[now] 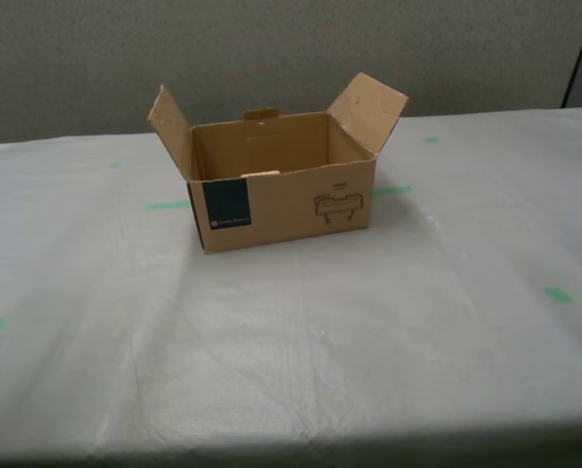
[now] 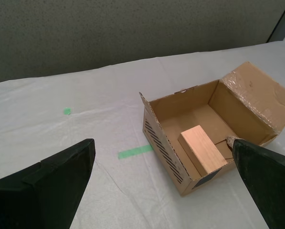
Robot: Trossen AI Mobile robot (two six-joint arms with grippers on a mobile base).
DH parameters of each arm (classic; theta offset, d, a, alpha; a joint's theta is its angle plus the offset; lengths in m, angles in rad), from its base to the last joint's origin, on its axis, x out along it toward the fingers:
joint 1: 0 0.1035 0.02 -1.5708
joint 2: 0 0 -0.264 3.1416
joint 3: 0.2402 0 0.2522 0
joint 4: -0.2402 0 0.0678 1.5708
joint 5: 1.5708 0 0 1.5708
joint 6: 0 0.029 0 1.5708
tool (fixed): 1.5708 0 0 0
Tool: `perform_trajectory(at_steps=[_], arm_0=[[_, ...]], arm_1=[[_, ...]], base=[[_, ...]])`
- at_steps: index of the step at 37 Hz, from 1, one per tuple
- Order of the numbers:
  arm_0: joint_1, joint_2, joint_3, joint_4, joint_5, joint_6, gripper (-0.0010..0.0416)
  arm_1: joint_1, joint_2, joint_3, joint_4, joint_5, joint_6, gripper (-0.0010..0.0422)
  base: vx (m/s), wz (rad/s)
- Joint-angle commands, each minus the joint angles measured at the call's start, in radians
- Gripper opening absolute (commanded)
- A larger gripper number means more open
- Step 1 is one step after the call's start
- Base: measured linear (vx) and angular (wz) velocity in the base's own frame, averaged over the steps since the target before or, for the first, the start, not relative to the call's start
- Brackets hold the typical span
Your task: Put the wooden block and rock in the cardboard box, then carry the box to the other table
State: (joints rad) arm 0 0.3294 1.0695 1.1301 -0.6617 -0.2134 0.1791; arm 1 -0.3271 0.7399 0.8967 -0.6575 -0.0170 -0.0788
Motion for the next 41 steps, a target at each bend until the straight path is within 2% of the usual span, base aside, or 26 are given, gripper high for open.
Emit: perform_trajectory(at_steps=[1,41], arm_0=[[0.001,0.0,0.0,0.002,0.003,0.0,0.0393],[0.001,0.0,0.0,0.002,0.003,0.0,0.0394]], arm_1=[[0.0,0.0,0.001,0.001,-0.002,0.001,0.0394],[0.0,0.0,0.001,0.001,-0.002,0.001,0.0394]], base=[[0.0,0.0],[0.0,0.0]])
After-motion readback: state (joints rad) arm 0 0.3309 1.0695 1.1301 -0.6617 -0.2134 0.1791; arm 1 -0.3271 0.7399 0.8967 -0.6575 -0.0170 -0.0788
